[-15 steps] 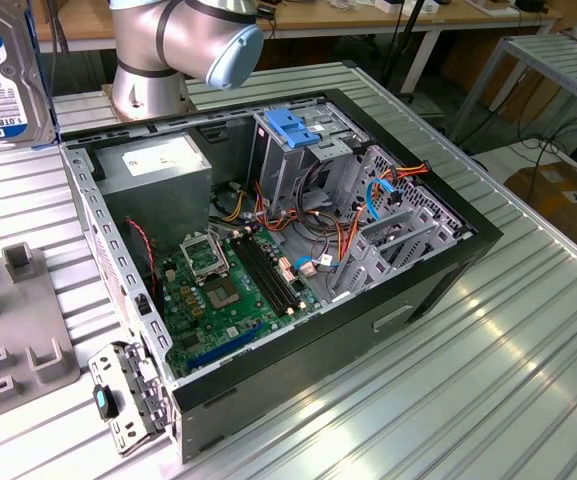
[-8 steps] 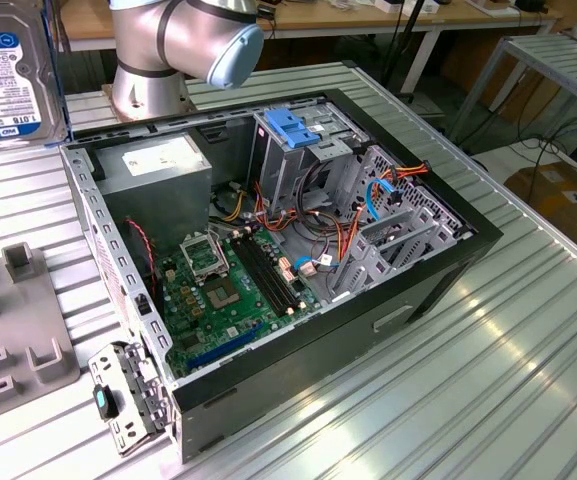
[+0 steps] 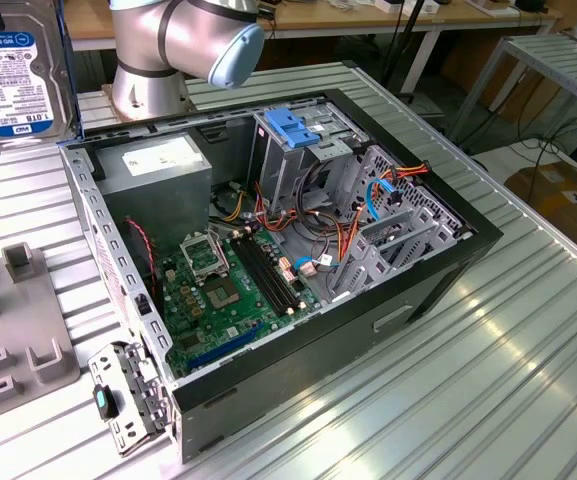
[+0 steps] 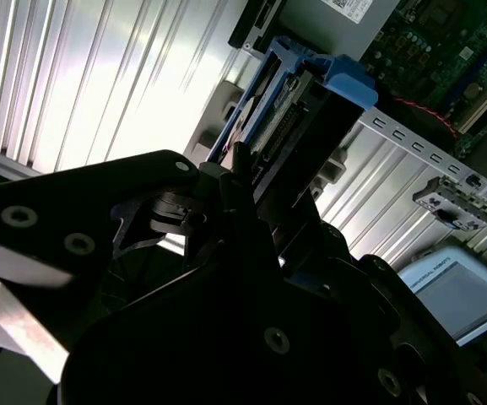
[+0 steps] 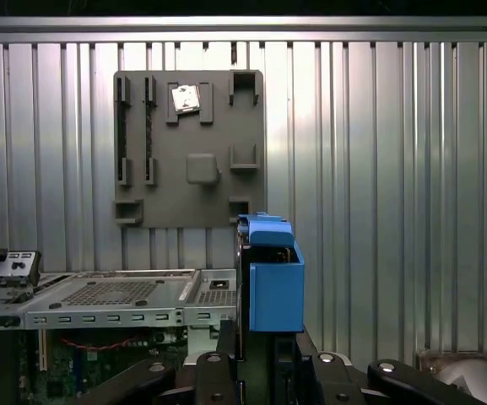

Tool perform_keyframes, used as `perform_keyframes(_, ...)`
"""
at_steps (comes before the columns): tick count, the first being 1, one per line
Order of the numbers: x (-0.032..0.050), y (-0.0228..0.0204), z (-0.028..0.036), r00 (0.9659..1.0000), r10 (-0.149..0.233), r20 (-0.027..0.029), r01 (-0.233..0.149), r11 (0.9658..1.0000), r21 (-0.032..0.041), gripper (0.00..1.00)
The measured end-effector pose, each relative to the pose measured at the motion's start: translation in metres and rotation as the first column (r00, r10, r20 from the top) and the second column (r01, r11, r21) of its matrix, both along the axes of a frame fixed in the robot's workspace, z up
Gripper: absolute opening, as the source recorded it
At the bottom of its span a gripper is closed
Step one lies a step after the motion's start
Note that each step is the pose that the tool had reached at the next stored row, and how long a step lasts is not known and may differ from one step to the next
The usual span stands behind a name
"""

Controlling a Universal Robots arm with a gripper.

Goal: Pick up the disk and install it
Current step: 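Pick up the disk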

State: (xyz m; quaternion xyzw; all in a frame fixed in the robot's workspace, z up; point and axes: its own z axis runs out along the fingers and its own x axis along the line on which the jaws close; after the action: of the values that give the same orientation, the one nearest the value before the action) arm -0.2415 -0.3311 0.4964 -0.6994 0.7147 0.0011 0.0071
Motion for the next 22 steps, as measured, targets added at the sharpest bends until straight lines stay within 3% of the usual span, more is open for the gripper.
perform_keyframes(22, 0.0338, 0.0, 0.0, 1.0, 0.0, 0.0, 0.0, 1.0, 0.0, 0.35)
